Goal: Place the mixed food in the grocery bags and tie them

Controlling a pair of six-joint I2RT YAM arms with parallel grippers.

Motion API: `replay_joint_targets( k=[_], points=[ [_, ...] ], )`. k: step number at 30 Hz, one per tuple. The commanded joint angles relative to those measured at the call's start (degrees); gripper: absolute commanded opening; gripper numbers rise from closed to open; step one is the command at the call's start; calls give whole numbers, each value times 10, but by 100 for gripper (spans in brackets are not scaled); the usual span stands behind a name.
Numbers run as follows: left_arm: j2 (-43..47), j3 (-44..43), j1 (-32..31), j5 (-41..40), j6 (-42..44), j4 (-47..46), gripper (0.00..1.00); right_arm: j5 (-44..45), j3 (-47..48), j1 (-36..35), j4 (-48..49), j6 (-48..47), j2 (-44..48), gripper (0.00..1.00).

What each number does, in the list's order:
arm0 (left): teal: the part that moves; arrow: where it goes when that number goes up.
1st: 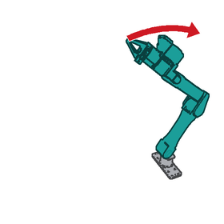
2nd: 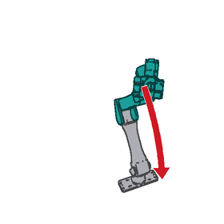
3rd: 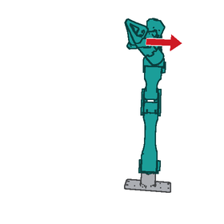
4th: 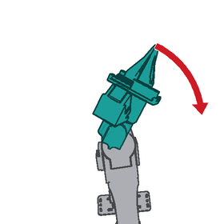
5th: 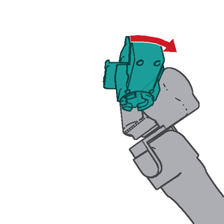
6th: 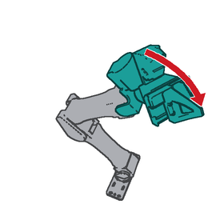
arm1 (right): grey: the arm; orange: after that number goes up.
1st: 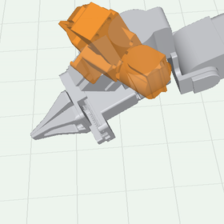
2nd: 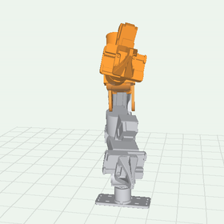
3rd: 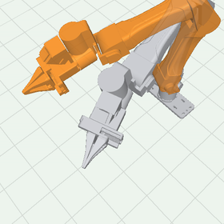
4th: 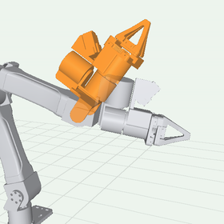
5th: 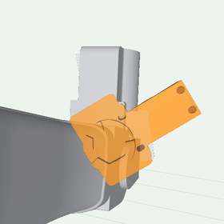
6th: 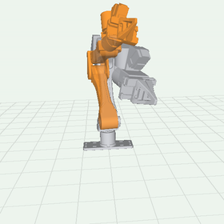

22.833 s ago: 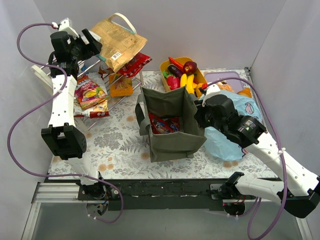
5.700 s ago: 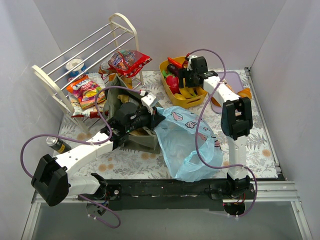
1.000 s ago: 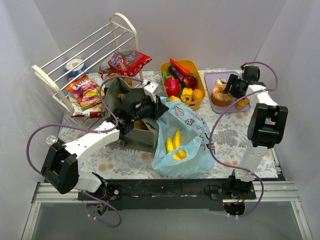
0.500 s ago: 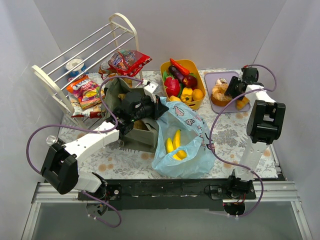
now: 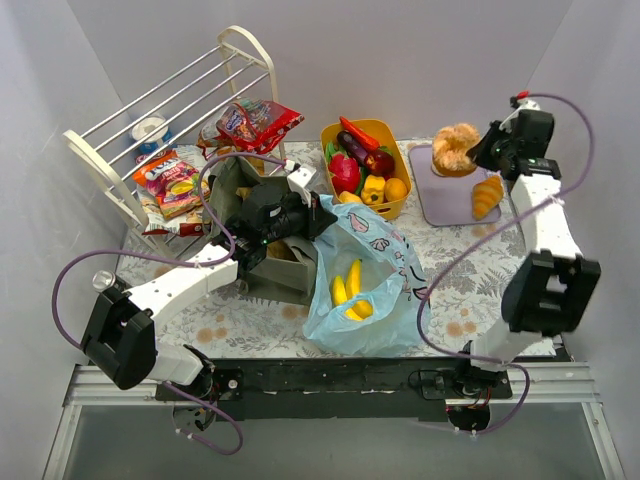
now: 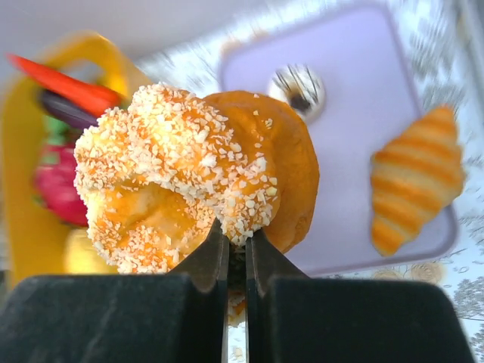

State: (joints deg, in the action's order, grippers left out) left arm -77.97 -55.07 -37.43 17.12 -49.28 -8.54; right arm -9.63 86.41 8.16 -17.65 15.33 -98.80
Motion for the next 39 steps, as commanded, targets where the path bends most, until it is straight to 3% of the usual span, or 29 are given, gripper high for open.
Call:
replay_joint_targets(
  k=[1, 3, 7, 16, 23, 31, 39],
  points=[
    [28, 6, 5, 5, 2, -3, 0, -35, -42, -26, 42, 13, 187, 1],
    [31, 6, 5, 5, 2, -3, 0, -46, -75, -57, 39, 10, 225, 1],
    [32, 7, 5, 5, 1, -3, 0, -53, -121, -216, 29, -7, 299, 1],
    [34, 8, 4, -3, 5, -3, 0, -66, -214, -457, -1, 44, 355, 1],
    [35, 8, 4, -9, 8, -1, 0, -49, -297, -496, -42, 95, 395, 1],
    [35, 8, 4, -7, 8, -1, 0, -27, -296, -507, -113, 107, 443, 1],
    [40, 8, 4, -10, 9, -2, 0, 92, -288, -532, -236, 75, 412, 1]
  ],
)
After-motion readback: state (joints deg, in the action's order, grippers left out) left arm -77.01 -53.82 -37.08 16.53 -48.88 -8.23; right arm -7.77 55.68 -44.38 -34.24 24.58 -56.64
